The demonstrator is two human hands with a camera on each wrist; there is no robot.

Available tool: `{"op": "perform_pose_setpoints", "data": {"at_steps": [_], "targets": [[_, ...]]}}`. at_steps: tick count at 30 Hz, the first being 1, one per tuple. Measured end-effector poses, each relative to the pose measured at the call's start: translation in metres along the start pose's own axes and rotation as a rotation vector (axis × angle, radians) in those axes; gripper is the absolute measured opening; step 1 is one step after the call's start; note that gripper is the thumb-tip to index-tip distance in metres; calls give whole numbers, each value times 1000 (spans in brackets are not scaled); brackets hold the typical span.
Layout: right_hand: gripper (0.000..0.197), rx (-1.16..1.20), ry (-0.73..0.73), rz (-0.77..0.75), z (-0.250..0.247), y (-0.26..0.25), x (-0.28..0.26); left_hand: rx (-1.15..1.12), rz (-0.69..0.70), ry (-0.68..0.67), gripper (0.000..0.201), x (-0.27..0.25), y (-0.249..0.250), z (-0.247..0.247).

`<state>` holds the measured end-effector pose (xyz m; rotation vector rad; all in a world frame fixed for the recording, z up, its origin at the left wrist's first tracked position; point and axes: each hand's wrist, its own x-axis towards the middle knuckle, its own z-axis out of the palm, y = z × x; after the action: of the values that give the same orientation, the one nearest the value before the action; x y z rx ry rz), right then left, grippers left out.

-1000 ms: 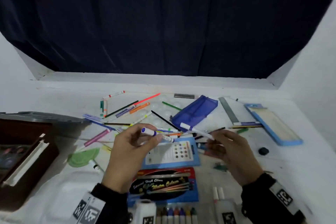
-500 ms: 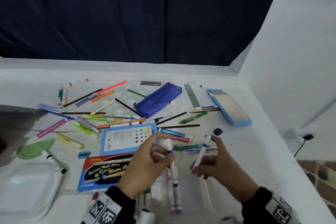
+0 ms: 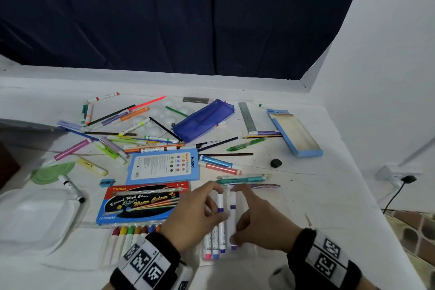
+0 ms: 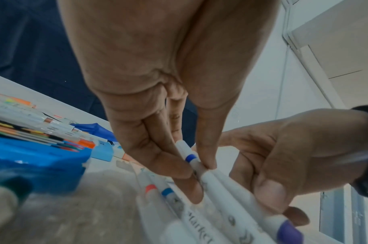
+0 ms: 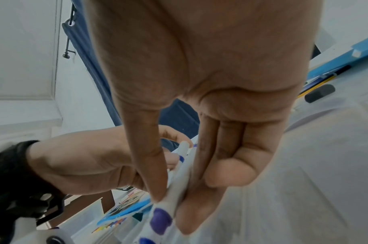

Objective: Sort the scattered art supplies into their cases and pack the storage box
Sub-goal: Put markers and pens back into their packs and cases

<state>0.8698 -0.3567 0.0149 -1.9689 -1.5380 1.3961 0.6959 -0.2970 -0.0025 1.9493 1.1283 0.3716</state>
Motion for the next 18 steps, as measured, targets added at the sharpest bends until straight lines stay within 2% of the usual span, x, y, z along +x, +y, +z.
{"op": "perform_pose_setpoints", "data": {"at_steps": [5, 9, 14, 18], "targets": [[74, -50, 9, -60, 3, 5, 2, 30, -22, -20, 35, -2, -3, 4], [60, -97, 27, -95, 4, 6, 3, 121, -9, -48, 43, -4, -3, -1], [58, -368, 135, -125, 2, 2, 3, 428, 27, -128, 60, -4, 6, -8], [64, -460, 174, -117, 0, 1, 7, 612, 81, -185, 67, -3, 8, -7]]}}
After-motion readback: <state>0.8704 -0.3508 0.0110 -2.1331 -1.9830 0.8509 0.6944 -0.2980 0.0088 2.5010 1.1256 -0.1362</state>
